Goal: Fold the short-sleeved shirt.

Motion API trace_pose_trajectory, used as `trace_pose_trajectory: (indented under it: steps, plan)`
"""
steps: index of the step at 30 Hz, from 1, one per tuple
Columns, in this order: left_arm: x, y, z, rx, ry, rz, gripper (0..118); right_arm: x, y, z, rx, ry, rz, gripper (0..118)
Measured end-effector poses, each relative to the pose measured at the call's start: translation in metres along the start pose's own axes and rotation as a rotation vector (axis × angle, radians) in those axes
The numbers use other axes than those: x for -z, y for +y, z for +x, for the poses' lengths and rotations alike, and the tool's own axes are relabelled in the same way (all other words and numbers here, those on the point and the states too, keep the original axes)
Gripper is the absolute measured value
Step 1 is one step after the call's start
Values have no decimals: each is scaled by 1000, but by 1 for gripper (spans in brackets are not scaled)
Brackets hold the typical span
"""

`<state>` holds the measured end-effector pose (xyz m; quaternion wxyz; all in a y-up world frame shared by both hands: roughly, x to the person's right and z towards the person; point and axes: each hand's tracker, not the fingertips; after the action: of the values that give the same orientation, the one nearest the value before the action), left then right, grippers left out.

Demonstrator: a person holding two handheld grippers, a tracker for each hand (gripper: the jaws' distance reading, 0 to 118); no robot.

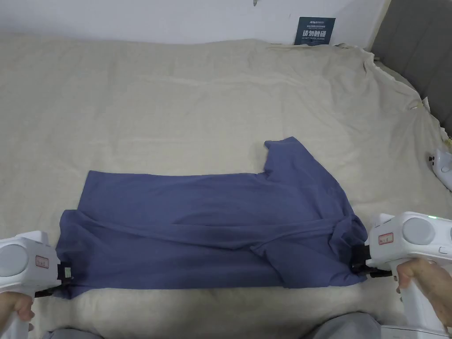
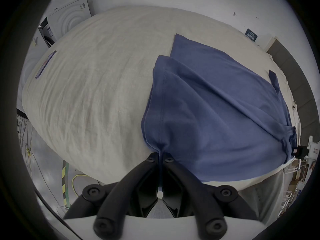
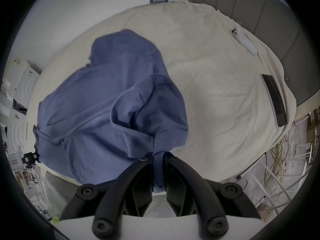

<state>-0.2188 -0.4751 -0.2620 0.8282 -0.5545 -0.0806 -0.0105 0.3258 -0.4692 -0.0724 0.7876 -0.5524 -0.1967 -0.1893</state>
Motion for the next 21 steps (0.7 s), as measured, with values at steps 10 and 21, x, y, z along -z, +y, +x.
trace_pose_trajectory:
  steps: [10,21]
  plan:
    - [-66,34,-31,-67,47,162,117,-59,17,21,43,-38,103,95]
    - [-165,57,42,-79,-91,703,114,-203,14,-20,-86,43,816,98]
